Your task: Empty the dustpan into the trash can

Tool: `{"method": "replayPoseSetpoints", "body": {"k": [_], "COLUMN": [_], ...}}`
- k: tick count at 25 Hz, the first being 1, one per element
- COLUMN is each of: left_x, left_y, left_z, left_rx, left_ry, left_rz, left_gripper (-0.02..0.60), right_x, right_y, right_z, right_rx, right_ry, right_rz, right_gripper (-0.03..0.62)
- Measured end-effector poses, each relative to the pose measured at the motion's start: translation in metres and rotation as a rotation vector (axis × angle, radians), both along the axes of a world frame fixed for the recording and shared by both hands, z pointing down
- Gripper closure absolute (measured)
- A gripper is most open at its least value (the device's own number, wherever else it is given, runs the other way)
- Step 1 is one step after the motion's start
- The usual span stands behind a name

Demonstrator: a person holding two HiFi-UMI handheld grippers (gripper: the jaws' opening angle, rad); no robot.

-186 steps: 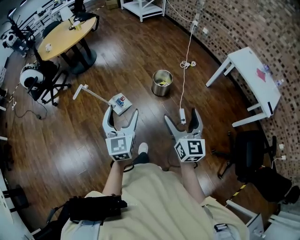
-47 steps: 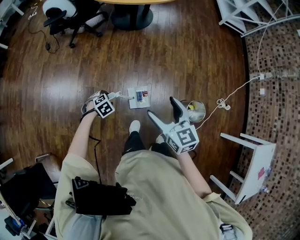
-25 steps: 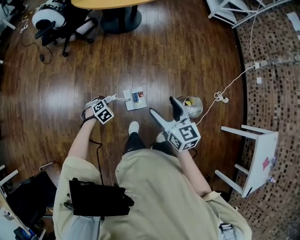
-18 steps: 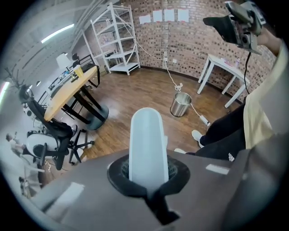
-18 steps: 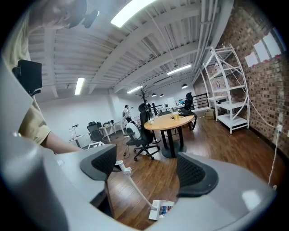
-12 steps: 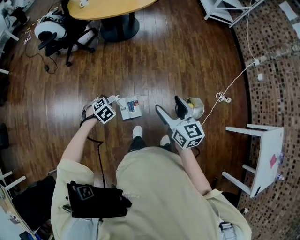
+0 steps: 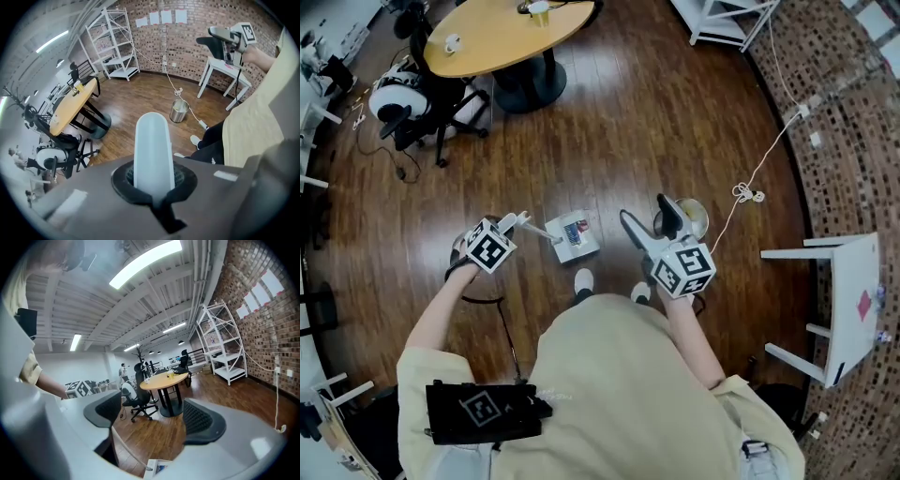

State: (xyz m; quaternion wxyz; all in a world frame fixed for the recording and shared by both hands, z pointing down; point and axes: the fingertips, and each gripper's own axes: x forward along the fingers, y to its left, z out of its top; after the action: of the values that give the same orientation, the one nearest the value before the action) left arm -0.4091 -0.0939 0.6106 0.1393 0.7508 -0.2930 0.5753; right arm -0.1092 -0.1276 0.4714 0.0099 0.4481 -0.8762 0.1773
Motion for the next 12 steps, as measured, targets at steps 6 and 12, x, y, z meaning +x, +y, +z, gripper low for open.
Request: {"method": "replayPoseSetpoints", "body": {"k": [6, 12], "left_x": [0.034, 0.07], "left_y": [0.005, 0.0], "left_z": [-0.066, -0.119], "left_rx": [0.016, 0.021], "left_ry": [0.065, 0.108], "left_rz": [0.001, 0.013], "left_gripper": [0.581, 0.581], "right_x": [0.058, 0.119], "right_y": [0.012, 0.032], "right_z": [-0.015, -0.031], "right_rx": [0.021, 0.061], "right_ry": [-0.057, -0.062], "right_rz": [0.095, 0.217], "right_gripper": [0.195, 0.195]}}
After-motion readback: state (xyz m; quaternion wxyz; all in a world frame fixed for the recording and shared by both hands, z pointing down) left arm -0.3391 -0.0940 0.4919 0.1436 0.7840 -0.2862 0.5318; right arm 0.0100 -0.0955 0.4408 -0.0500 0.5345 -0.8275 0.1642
